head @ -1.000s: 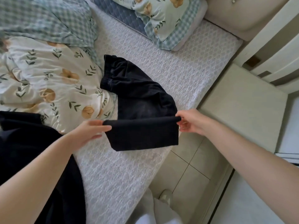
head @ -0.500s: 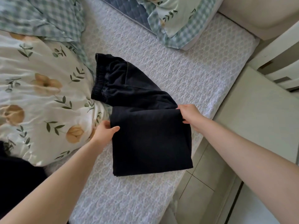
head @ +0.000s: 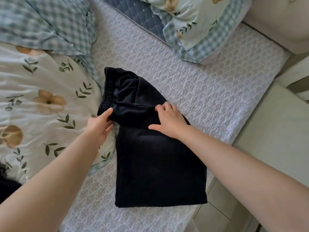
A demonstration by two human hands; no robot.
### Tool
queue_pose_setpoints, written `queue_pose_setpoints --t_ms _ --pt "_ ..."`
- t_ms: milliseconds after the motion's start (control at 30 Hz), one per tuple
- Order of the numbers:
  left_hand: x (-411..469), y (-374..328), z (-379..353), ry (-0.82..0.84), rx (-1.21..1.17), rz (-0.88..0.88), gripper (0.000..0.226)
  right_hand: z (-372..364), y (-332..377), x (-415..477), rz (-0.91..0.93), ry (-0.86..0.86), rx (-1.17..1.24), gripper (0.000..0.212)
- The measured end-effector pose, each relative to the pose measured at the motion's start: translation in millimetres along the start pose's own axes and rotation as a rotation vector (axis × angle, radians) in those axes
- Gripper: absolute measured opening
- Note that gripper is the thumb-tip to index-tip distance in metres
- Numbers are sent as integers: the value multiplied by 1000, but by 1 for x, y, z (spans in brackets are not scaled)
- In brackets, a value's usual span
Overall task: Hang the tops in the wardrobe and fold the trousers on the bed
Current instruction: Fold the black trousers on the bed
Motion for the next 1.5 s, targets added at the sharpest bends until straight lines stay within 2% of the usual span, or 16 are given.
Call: queue_pose_setpoints --t_ms 67,200,333,433,567,633,733,867,967,1033,1133,1200,1233,1300,1400,1500 --pt "2 -4 -4 -40 24 -19 38 -3 -1 9 26 -9 -73 62" --pt "-2 -30 -17 -126 98 -114 27 7 -17 23 70 -24 85 17" --pt "-14 -63 -56 -76 -86 -106 20 22 -49 39 44 65 466 11" --pt "-21 -90 -107 48 -184 -119 18 39 -88 52 -30 28 760 11" --pt "-23 -113 -199 224 -162 -213 24 50 -150 73 -212 -30 907 23" --pt "-23 -112 -243 396 -26 -248 38 44 -187 81 -413 -56 943 21" --pt "-19 -93 -275 526 428 -376 54 36 -226 86 -592 -35 855 9" --pt "-9 -52 -258 576 1032 -570 63 33 -208 93 -444 165 842 21" --pt "1 -34 -237 598 1248 -572 70 31 -182 101 -383 306 895 39" --pt "10 -43 -230 483 1239 -679 67 28 -167 109 -374 368 957 49" --pt "28 -76 -214 94 1115 -815 60 28 -148 126 -364 356 1018 52" --pt "43 -89 -196 -139 1065 -735 60 25 -141 135 -389 350 1037 62" --pt "53 -90 -188 -188 1032 -629 60 25 -138 139 -400 340 1016 67" --pt "69 -84 -181 -153 831 -424 44 26 -137 143 -371 289 962 55" --pt "73 -95 -189 -34 614 -474 1 32 -143 142 -273 204 979 25" --pt "75 -113 -202 57 598 -617 13 35 -165 137 -285 152 1050 32"
Point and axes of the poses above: each hand's wrist, its own x-axis towards the middle knuckle, its own z-axis out of the back of the hand, y = z × x, the point moved 6 cm from there along x, towards the middle knuckle, and after that the axes turned 12 degrees about -z, right-handed, at the moved point
